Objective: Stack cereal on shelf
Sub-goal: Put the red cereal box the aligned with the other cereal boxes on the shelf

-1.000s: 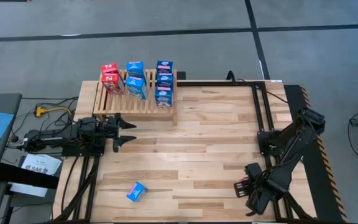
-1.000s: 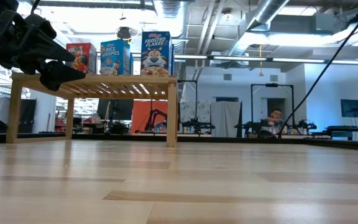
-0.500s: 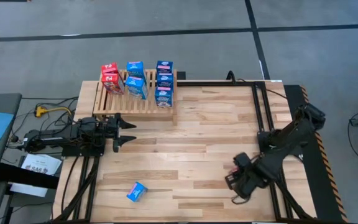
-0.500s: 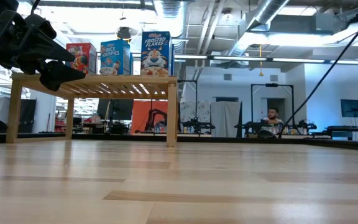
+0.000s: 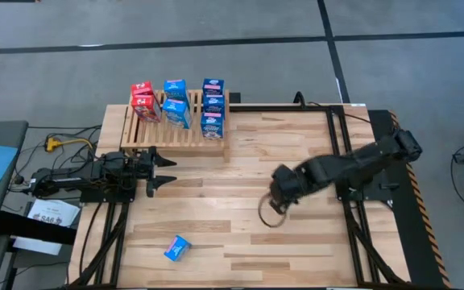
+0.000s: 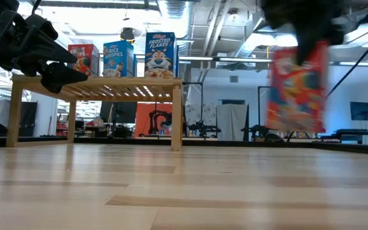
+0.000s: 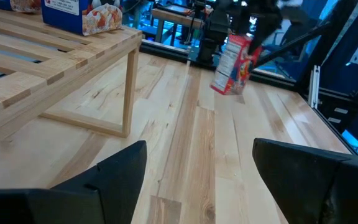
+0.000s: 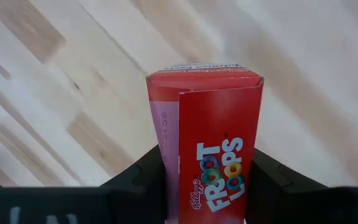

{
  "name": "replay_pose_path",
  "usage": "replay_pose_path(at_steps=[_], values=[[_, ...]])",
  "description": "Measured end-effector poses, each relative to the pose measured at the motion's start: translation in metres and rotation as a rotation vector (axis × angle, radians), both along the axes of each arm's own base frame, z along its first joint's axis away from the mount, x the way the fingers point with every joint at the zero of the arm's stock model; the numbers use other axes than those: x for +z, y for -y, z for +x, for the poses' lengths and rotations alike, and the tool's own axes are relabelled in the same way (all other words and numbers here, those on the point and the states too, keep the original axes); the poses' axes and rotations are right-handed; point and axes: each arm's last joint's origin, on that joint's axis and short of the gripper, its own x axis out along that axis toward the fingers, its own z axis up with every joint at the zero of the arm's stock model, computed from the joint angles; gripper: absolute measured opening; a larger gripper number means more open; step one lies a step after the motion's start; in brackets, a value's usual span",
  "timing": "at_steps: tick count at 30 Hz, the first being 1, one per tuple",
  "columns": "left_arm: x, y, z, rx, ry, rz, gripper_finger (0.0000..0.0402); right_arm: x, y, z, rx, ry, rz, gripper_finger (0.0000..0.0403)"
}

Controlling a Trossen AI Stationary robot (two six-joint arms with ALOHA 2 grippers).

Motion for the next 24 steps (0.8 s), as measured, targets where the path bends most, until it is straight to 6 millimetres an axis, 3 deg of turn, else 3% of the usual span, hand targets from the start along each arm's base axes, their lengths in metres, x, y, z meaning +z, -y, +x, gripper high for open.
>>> replay_pose_path(at_steps=[5,10,24], values=[[0.0,0.0,0.0,0.0,0.0,0.0,0.0283,0.016,0.032,0.026,0.138,0.051,-0.044,0.0174],[0.0,0.0,0.0,0.0,0.0,0.0,0.0283,0.026,0.05,0.052,0.275,0.071,-0.108,0.0178],[0.0,0.0,0.0,0.0,0.0,0.0,0.0283,0.026,0.058,0.125,0.642,-0.033,-0.19,0.0178]])
